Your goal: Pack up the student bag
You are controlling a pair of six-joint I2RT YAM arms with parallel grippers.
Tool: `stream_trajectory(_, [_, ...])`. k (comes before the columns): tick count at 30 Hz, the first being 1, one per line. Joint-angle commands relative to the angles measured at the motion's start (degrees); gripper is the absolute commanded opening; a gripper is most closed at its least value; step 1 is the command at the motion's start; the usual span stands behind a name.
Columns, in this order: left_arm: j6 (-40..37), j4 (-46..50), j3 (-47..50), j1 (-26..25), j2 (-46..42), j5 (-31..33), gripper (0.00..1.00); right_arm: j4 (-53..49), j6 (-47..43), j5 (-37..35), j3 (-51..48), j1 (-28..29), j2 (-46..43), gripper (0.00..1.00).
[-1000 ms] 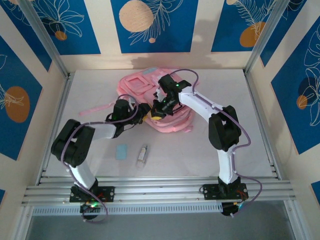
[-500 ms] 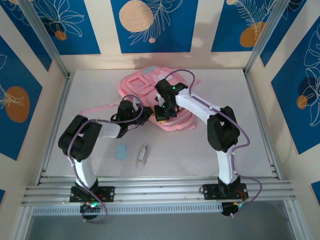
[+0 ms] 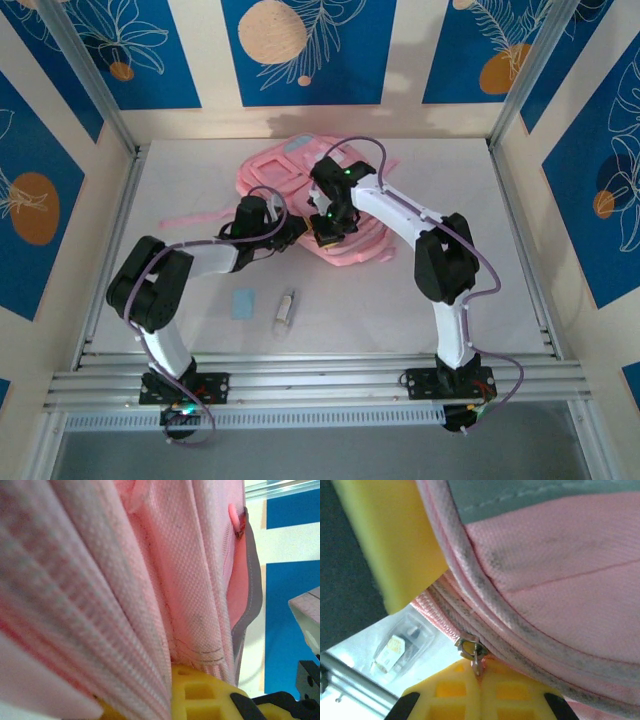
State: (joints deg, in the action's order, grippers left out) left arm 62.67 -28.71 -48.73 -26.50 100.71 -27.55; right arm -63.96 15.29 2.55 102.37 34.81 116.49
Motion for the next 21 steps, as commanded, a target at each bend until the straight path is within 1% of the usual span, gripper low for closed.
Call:
stream_trajectory(1, [-4.3, 5.1, -0.6, 2.5, -1.9, -0.5, 0.00, -10.1, -2.2, 0.1, -1.3, -3.8, -1.0, 0.00])
stream_trajectory(3, [-5.5, 6.6, -1.2, 2.5, -2.1, -0.6, 0.00, -11.1, -2.4, -0.6, -0.5, -4.2, -0.7, 0.00])
stream_trajectory(6, [-8.5, 10.0, -2.3, 2.4, -2.5, -0.3, 0.00, -11.6, -2.8, 5.6, 0.4, -6.1, -1.3, 0.00])
stream_trajectory(8, [-11.3, 13.6, -3.2, 2.4, -2.9, -0.2, 0.00, -12.8, -2.6, 7.8, 1.5, -6.8, -1.5, 0.00])
stream_trajectory(12, [-16.9, 19.6, -4.6, 2.4, -3.8, 1.2, 0.00, -13.3, -2.0, 5.5, 2.5, -7.1, -1.2, 0.00])
stream_trajectory(13, [-17.6, 20.3, -4.8, 2.5, -3.8, 1.3, 0.00, -13.7, -1.8, 3.7, 2.6, -7.0, -0.7, 0.00])
stream_trajectory(15, [-17.6, 20.1, -4.8, 2.5, -3.9, 0.9, 0.00, -14.0, -1.3, -1.2, 2.5, -6.3, 0.4, 0.00])
stream_trajectory(21, [-15.8, 18.3, -4.6, 2.4, -4.1, 0.0, 0.00, -11.2, 0.6, -5.6, 0.9, -4.1, 0.3, 0.00])
